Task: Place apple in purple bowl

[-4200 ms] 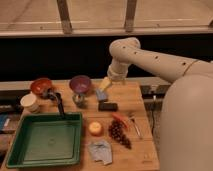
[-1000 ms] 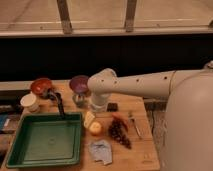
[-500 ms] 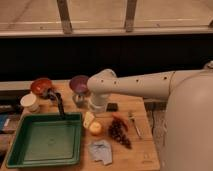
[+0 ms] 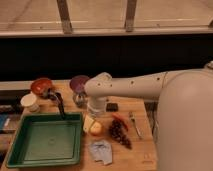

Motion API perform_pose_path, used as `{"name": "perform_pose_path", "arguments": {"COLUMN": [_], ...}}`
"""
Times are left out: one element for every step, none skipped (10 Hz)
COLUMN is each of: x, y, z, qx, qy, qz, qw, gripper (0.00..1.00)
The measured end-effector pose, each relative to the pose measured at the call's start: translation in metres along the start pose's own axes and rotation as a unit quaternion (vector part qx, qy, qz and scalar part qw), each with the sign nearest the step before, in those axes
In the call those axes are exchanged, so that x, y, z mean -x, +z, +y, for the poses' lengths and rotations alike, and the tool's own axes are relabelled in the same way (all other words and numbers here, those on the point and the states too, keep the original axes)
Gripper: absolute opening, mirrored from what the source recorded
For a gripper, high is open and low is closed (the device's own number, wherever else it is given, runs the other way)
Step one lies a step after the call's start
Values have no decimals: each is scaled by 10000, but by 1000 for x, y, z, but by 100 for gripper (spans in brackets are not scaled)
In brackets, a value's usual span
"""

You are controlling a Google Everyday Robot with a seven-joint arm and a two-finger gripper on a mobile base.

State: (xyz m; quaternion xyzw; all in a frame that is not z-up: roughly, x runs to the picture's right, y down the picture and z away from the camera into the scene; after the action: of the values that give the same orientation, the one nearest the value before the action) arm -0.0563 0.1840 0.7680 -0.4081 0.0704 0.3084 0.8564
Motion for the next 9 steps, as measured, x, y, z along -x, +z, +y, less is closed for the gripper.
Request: {"name": "perform_pose_path", "arguments": {"x": [-5, -14, -20, -20, -19, -21, -17, -9, -3], "y": [3, 6, 7, 8, 11, 11, 13, 16, 19], "z": [-1, -4, -8, -10, -11, -15, -16, -19, -21], "qx": [-19, -75, -118, -141, -154, -193, -220, -253, -267], "qy": [24, 38, 53, 43, -9, -24, -90, -205, -274], "qz": [19, -6, -50, -137, -318, -418, -547, -635, -683], "qw": [10000, 10000, 9999, 9998, 9994, 9989, 9982, 9975, 9969], "gripper": [80, 80, 80, 80, 80, 80, 80, 80, 80]}}
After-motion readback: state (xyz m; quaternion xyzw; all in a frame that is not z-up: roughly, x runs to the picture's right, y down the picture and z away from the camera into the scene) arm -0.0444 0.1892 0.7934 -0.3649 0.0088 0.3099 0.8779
